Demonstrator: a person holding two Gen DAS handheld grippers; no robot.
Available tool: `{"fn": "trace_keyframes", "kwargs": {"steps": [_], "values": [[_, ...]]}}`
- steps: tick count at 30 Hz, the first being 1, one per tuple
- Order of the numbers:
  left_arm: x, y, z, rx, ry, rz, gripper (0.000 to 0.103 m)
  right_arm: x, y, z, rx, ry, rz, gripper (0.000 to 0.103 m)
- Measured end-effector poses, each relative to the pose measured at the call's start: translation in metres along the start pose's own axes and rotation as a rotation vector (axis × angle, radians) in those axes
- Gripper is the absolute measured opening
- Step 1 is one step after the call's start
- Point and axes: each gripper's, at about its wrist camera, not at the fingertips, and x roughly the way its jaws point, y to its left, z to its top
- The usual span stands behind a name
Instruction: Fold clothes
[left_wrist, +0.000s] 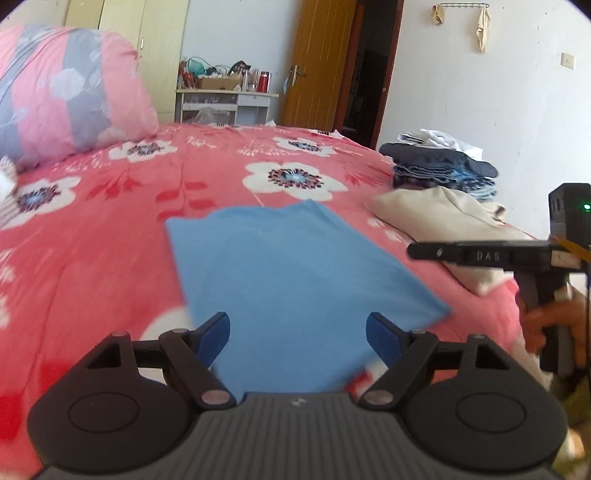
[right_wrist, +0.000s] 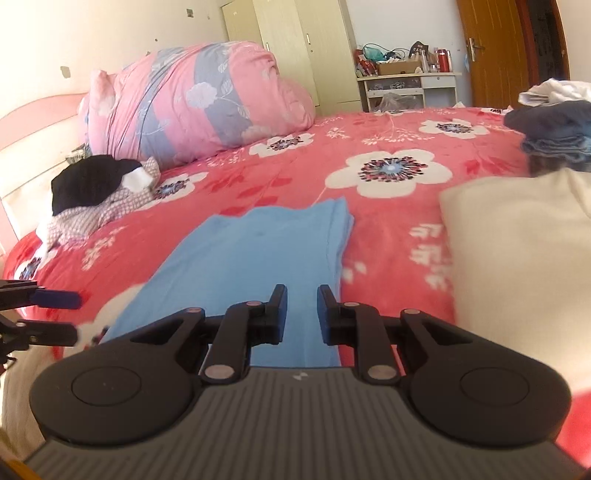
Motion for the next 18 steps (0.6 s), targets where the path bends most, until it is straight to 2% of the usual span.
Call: {"fn": "trace_keyframes", "kwargs": {"steps": [5,8,12,14,18], "values": [[0.054,-0.01,-0.006,0.036,0.107,0.078,0.081,0.031,-0.001,-0.008,0.025,0.044,-0.017,0.017],[0.053,-0.015,-0.016,0.081,0.086,0.099,0.083,0.025,-0.003,-0.021,0.013,0.07,-0.033,0.017],[0.049,-0.011,-0.019,0.057,0.085,0.093,0.083,0.007,-0.009,-0.027,0.021,0.108,-0.059,0.018],[0.048,-0.011,-0.02,0.054,0.084,0.096,0.083,-0.001,-0.013,-0.021,0.045,0.097,-0.059,0.018],[0.047,-0.012,-0.02,0.052,0.081,0.104,0.083,-0.002,-0.007,0.005,0.03,0.016,-0.031,0.018]]}}
